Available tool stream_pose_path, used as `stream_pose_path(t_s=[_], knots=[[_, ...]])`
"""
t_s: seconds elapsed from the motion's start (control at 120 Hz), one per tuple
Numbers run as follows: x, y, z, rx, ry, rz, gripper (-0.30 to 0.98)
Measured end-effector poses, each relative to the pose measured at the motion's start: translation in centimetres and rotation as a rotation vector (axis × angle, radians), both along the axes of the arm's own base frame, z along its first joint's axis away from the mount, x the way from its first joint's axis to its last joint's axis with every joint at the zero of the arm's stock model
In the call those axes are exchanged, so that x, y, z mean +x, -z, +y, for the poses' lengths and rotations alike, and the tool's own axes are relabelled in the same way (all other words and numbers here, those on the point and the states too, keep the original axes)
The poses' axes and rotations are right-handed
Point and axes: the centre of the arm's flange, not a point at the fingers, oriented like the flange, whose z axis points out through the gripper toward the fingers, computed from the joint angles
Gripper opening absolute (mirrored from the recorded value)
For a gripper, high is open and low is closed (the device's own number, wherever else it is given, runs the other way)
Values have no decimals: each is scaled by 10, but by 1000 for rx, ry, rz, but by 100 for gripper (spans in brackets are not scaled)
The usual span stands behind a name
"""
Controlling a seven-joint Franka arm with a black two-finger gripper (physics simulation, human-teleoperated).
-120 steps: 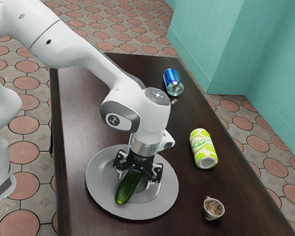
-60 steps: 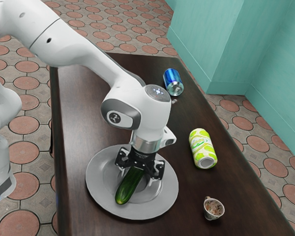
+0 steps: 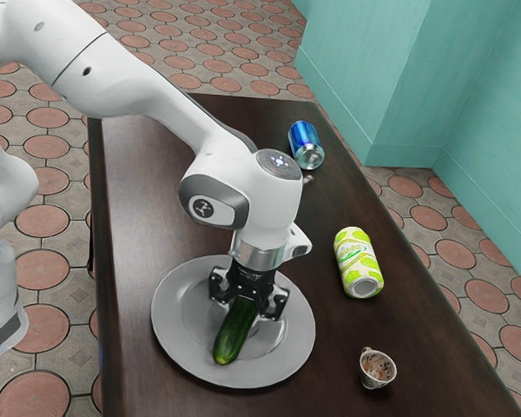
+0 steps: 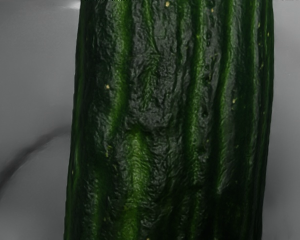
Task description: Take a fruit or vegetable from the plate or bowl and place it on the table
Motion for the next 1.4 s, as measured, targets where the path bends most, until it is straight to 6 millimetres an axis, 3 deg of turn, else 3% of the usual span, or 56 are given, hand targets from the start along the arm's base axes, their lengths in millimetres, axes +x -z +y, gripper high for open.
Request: stream_pose_path(t_s=[0.083, 0.208, 0.267, 0.317, 0.392, 0.425, 0.5, 0.6, 0.675, 1.017, 1.183, 1.4], knots=[[1, -6, -2, -4, 4, -12, 18], [6, -35, -7, -7, 26, -72, 12], [13, -49, -19, 0, 53, -109, 11], [29, -63, -46, 10, 95, -153, 12], [68, -79, -110, 5, 173, -224, 12], [74, -79, -141, -4, 219, -239, 12], [43, -67, -204, -15, 345, -228, 11], [-9, -69, -236, -12, 457, -226, 11], [-19, -69, -240, -7, 483, -228, 11], [-14, -65, -236, -5, 503, -223, 11], [-14, -62, -235, -8, 513, -224, 49], [-11, -67, -230, -5, 522, -235, 64]])
